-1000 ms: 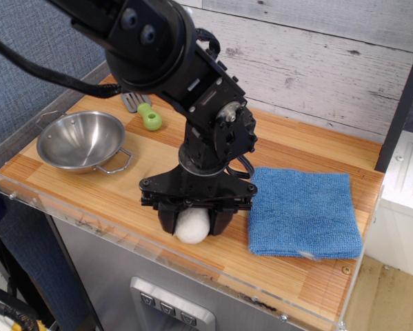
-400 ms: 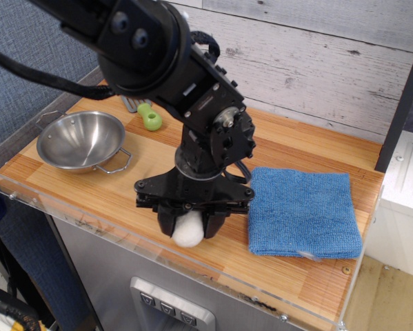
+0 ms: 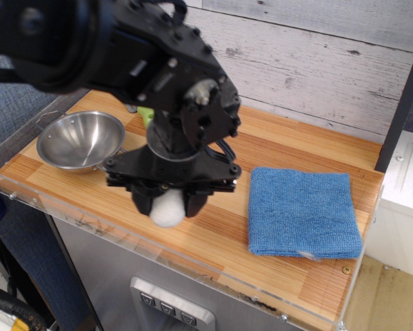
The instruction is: Put the sushi to the right of the spatula.
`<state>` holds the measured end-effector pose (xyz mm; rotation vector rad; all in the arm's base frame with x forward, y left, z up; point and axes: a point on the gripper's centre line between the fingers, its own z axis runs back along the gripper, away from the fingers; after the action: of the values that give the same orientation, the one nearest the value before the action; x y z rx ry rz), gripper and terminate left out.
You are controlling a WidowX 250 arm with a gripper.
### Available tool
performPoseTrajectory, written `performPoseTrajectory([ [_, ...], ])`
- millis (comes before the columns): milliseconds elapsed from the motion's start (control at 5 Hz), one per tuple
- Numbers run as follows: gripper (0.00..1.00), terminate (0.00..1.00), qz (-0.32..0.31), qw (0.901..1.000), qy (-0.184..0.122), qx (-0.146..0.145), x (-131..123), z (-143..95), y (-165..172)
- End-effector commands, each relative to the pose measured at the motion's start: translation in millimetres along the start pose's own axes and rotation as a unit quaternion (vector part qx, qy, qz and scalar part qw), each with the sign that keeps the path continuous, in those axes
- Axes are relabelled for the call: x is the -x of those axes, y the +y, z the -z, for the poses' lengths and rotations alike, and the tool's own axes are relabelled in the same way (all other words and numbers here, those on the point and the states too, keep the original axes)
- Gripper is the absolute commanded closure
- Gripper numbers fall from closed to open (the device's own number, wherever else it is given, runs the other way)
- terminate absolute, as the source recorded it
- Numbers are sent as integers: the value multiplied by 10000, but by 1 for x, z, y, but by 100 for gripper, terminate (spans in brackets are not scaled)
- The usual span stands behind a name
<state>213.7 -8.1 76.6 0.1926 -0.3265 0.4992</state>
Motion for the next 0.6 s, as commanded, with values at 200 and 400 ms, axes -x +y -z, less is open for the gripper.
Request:
performPoseTrajectory([
  [200,100,0,-453,9959,-652,432,-83,-49,-30],
  [400,100,0,-513,9956,-653,436,-103,-47,-36],
])
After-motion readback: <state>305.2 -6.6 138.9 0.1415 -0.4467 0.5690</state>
